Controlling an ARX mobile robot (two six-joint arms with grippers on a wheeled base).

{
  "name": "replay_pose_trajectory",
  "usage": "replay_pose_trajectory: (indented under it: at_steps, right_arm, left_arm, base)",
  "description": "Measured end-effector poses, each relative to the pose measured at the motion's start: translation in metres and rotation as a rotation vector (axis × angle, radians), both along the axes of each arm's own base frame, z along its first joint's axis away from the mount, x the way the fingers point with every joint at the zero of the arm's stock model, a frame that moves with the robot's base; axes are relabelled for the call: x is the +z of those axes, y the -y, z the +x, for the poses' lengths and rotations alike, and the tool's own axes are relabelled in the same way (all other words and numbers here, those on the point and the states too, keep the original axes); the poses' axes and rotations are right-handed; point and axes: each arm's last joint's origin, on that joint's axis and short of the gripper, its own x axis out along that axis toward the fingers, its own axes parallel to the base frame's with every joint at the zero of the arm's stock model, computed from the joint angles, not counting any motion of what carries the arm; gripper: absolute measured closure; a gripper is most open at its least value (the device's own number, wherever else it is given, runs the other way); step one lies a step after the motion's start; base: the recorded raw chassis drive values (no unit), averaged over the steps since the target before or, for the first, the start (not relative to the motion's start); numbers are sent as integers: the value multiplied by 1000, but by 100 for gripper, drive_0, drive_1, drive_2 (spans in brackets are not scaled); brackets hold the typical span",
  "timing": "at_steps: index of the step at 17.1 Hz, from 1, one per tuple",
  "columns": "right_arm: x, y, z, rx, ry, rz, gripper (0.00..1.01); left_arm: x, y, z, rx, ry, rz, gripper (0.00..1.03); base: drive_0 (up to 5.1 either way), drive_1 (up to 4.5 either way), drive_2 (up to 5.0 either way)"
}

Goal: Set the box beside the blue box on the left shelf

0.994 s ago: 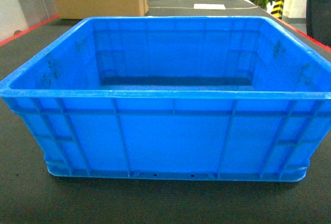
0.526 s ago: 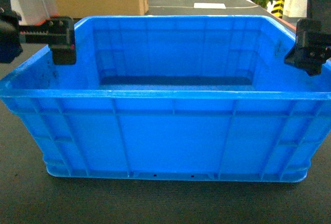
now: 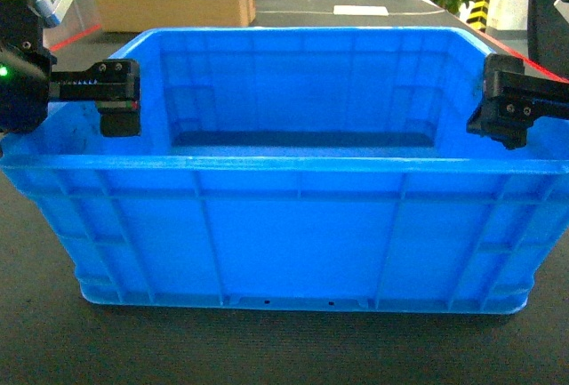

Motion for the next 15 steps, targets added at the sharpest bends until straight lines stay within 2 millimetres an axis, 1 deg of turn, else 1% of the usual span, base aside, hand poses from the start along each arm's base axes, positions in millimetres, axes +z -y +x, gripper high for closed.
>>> replay_pose_trajectory:
  at_steps: [1, 2, 5, 6, 7, 9, 11, 12, 13, 14, 15]
  right_arm:
    - [0, -1, 0, -2, -12, -4, 5]
    - [1, -1, 0, -13, -14, -17, 16]
    - [3, -5, 2, -17, -32, -32, 47]
    - [3, -5, 2, -24, -34, -37, 54]
    - [4, -5, 2, -24, -35, -38, 56]
    - [4, -5, 2, -25, -38, -37, 65]
    - [4, -5, 2, -24, -38, -37, 69]
    - [4, -6, 2, -23, -37, -36, 71]
    - [4, -7, 2, -18, -36, -38, 74]
    - [4, -9, 2, -26, -32, -49, 80]
    - [5, -9, 2, -33, -21, -55, 88]
  left_arm:
    - [0, 0, 0, -1, -20, 3, 5]
    - [1, 1, 0, -3, -39, 6, 10]
    - [2, 2, 2, 0, -81, -7, 40]
    - [2, 2, 2, -1, -81, -12, 48]
    - [2, 2, 2, 0, -81, -11, 49]
    - [2, 2, 2, 8, -80, -5, 58]
    - [2, 2, 3, 11, -80, -3, 62]
    - [2, 2, 3, 13, -79, -2, 66]
    - [2, 2, 3, 15, -78, 0, 67]
    - [3, 1, 3, 23, -75, 6, 73]
    - [3, 1, 2, 30, -62, 7, 80]
  base:
    - [0, 0, 0]
    - [0, 0, 0]
    - [0, 0, 0]
    - [0, 0, 0]
    - [0, 0, 0]
    - [0, 0, 0]
    - [0, 0, 0]
    - [0, 0, 0]
    - [0, 0, 0]
    - [0, 0, 0]
    - [0, 0, 0]
